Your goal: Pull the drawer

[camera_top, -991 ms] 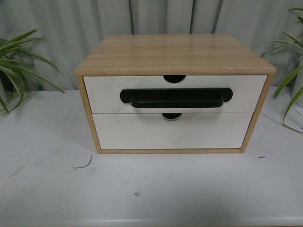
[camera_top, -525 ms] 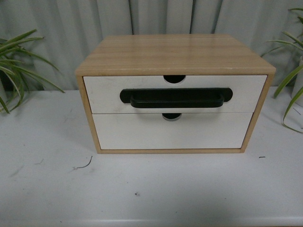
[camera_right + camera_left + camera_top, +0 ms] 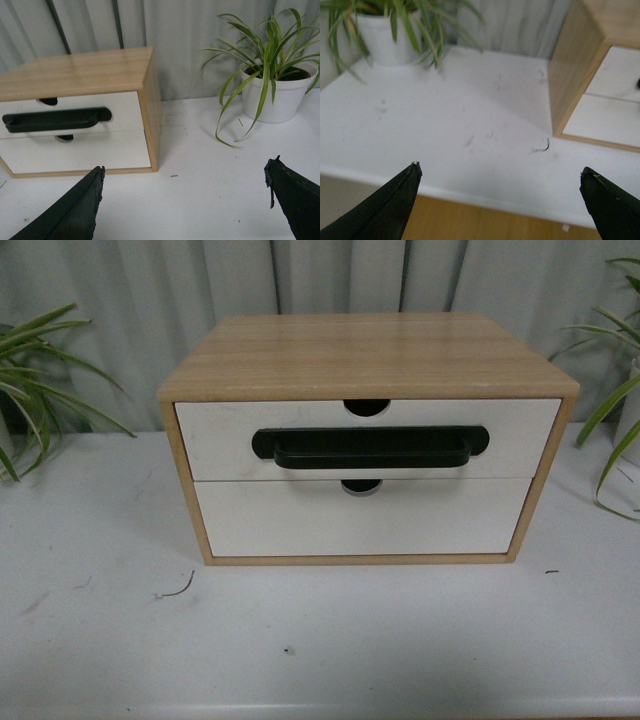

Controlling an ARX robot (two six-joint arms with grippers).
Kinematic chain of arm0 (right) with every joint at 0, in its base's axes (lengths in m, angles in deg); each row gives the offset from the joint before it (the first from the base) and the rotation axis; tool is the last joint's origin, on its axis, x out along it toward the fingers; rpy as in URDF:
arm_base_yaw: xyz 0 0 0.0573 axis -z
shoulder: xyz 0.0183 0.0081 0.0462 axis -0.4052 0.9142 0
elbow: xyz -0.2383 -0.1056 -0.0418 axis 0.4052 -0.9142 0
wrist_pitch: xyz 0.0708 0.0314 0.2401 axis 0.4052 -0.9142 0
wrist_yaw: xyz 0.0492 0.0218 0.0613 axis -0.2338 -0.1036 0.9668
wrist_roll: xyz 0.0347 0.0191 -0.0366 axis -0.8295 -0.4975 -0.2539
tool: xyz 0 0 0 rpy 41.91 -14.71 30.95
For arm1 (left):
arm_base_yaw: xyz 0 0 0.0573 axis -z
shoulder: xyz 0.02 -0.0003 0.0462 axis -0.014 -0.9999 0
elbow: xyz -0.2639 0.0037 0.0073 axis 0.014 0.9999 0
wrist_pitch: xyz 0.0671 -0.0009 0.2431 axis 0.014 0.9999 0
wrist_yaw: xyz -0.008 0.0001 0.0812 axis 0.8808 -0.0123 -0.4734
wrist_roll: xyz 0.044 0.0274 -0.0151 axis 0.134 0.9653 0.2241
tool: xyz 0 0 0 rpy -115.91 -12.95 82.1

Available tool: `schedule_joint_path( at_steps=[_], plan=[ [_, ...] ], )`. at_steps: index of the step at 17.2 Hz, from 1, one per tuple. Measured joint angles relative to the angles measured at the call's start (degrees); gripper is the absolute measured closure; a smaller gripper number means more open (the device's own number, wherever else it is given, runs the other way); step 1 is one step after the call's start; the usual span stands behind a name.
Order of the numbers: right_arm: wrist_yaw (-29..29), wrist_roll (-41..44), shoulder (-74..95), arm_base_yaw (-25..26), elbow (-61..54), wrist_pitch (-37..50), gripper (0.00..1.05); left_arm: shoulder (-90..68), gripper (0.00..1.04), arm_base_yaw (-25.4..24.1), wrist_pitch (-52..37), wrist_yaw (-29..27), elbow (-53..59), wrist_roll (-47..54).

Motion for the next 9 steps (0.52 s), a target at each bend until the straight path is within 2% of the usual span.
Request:
schedule_joint_path(
  at_steps=[1,2,5,7,9],
  plan=[
    [2.67,-0.39,7.65,1.86,1.88,6.47,0.06,-8.52,0.07,1.09,-3.74,-6.54,-3.23,-4.52],
    [3.23,-0.39,15.26,1.68,4.66,13.86,0.06,-15.12,0.07,-0.46,-9.94,-8.70,-5.79,-6.34],
    [1.33,1.77,41.00,-2.58,15.54,31.26,0.06,-38.91,0.07,1.07,-27.95,-4.44,-15.93,-6.03],
    [-1.99,4.13,57.72,-5.46,26.60,34.27,0.06,-54.75,0.07,3.45,-33.66,-3.10,-25.35,-5.03],
    [-4.17,6.60,70.75,-7.93,37.40,33.31,0.06,-68.57,0.07,6.21,-33.64,-1.16,-36.96,-4.07]
  ],
)
